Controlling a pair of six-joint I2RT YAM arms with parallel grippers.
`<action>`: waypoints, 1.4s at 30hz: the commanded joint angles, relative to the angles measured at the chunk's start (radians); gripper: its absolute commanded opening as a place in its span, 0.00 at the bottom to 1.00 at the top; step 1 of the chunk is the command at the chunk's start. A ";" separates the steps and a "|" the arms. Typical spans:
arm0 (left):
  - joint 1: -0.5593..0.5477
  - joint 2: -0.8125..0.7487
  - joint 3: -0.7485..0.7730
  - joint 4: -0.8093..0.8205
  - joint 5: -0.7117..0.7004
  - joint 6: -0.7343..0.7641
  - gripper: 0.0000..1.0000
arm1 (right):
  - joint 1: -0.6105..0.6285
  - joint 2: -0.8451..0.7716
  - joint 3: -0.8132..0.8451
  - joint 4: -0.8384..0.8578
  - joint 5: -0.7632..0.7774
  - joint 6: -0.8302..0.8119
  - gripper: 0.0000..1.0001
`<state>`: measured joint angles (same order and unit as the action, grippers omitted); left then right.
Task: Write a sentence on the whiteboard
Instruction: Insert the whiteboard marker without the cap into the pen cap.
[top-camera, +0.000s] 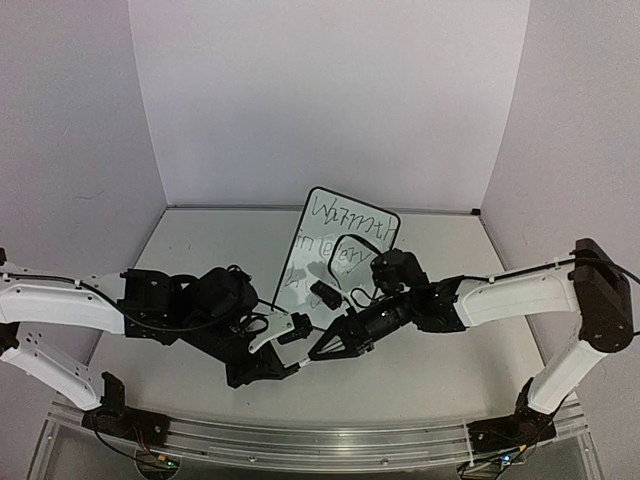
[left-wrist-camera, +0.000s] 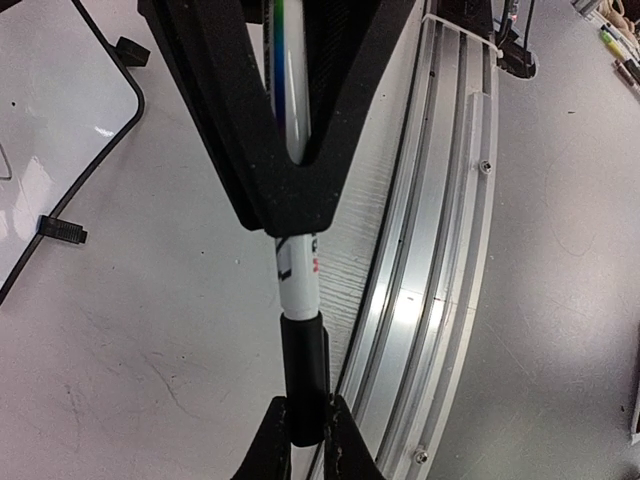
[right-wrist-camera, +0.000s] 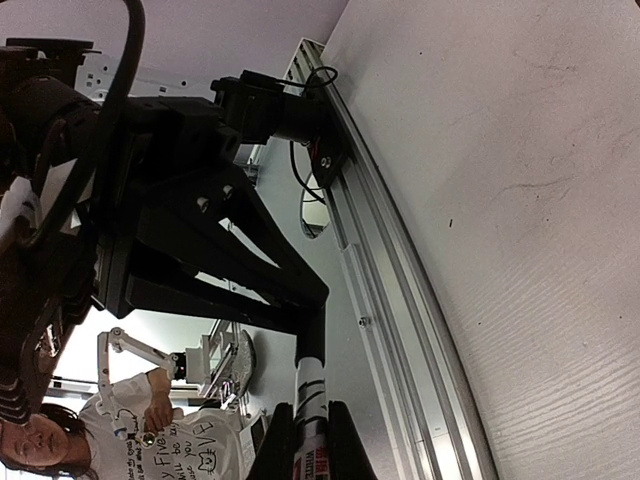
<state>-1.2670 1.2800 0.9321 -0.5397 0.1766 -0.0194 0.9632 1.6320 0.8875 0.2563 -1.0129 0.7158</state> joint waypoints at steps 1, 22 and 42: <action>-0.003 -0.015 0.086 0.217 0.044 -0.024 0.00 | 0.028 -0.016 0.009 0.101 -0.011 0.000 0.00; -0.004 -0.020 0.082 0.418 0.049 -0.030 0.00 | 0.058 -0.033 -0.004 0.156 -0.034 0.027 0.00; -0.004 -0.007 0.090 0.481 0.036 -0.009 0.00 | 0.090 -0.019 -0.012 0.213 -0.025 0.058 0.00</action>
<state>-1.2671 1.2766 0.9360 -0.5125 0.2115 -0.0601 0.9741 1.6169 0.8631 0.3046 -1.0314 0.7642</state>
